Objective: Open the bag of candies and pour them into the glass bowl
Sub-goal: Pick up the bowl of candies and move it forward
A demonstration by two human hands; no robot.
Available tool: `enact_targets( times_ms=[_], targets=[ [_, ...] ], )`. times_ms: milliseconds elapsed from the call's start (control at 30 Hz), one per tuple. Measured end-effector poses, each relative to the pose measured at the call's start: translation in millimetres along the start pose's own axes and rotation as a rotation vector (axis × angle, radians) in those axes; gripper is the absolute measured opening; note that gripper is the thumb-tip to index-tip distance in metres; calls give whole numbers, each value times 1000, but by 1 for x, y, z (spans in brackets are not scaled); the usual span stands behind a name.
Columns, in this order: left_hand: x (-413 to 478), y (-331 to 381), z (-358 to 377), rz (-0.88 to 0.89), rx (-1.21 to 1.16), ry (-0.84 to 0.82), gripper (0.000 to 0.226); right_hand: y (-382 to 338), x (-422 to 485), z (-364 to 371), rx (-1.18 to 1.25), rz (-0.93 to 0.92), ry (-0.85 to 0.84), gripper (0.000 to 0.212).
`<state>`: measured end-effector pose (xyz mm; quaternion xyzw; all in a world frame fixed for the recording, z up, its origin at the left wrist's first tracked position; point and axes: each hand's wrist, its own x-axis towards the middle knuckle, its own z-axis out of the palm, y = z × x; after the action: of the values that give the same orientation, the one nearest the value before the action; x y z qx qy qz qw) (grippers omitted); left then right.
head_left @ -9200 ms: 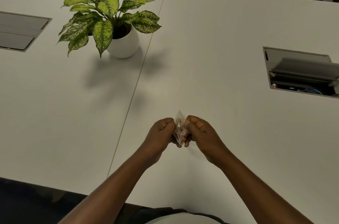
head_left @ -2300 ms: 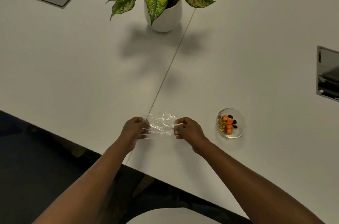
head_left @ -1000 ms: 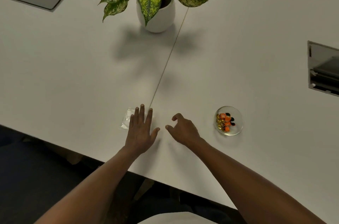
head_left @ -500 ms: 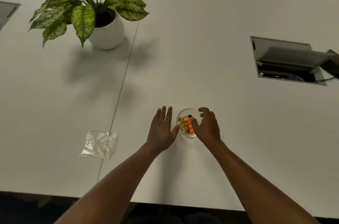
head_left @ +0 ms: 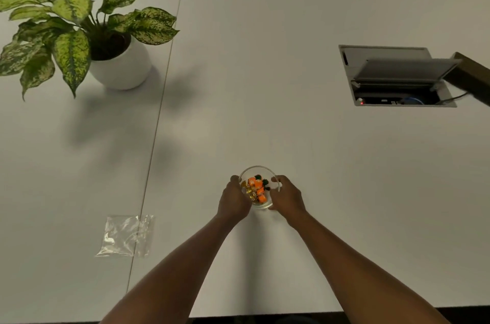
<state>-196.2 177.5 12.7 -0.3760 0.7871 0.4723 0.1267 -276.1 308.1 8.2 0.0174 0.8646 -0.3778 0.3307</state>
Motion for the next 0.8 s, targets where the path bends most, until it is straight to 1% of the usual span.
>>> enact_targets(
  times_ms=[133, 267, 400, 533, 700, 800],
  targets=[
    [9, 9, -9, -15, -14, -2, 41, -7, 11, -5, -12, -13, 1, 34],
    [35, 29, -30, 7, -40, 21, 46, -34, 37, -12, 81, -27, 6, 32],
    [72, 62, -57, 53, -70, 40, 57, -81, 72, -20, 116, -66, 17, 30],
    [116, 96, -83, 128, -87, 77, 68, -132, 112, -27, 136, -119, 26, 35],
    [188, 136, -114, 170, -73, 108, 75, -187, 178, -33, 153, -190, 43, 40],
    [215, 153, -125, 182, -56, 119, 77, -208, 203, -37, 141, -205, 56, 41]
  ],
)
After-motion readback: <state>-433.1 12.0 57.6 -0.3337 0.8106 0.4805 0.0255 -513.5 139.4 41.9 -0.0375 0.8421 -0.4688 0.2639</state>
